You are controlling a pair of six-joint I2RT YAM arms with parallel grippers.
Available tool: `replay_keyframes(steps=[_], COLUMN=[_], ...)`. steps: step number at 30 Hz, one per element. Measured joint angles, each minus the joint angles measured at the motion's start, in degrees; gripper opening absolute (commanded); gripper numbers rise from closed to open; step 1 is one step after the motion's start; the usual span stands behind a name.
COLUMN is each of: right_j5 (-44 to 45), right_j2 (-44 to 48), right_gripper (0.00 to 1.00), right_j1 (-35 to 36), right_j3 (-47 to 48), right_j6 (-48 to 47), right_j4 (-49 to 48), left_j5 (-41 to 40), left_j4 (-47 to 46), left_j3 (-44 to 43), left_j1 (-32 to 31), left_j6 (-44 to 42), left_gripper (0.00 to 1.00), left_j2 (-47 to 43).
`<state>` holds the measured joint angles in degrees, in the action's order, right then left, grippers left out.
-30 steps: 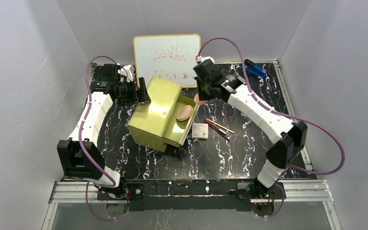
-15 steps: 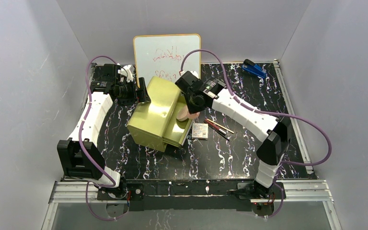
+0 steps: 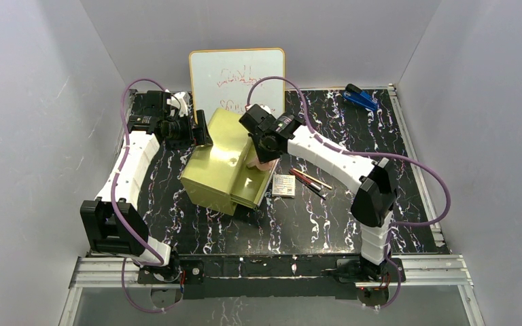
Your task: Organize the makeup
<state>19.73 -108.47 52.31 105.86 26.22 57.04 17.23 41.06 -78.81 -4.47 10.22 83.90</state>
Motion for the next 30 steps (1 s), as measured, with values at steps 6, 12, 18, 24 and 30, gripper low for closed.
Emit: replay_keyframes(steps=[6, 12, 18, 24, 30], right_j5=[-1.4, -2.3, -2.7, -0.8, 2.3], right_j2=[-2.9, -4.1, -4.4, -3.1, 3.7], right_gripper=[0.01, 0.36, 0.98, 0.98, 0.98], right_j1=[0.1, 0.2, 0.2, 0.2, 0.3], right_j3=[3.2, 6.2, 6.8, 5.0, 0.4], right_j6=[0.0, -0.4, -1.5, -1.5, -1.6], right_j4=[-1.7, -2.1, -1.5, -1.2, -1.9], left_j5=[0.0, 0.0, -0.1, -0.1, -0.1], left_j4=[0.0, 0.0, 0.0, -0.1, -0.1], left_j3=[0.0, 0.0, 0.0, 0.0, 0.0], left_j1=[0.0, 0.0, 0.0, 0.0, 0.0], left_j6=[0.0, -0.1, -0.1, -0.2, -0.2], left_gripper=[0.98, 0.98, 0.98, 0.99, 0.98], left_j2=[0.0, 0.0, 0.0, 0.0, 0.0])
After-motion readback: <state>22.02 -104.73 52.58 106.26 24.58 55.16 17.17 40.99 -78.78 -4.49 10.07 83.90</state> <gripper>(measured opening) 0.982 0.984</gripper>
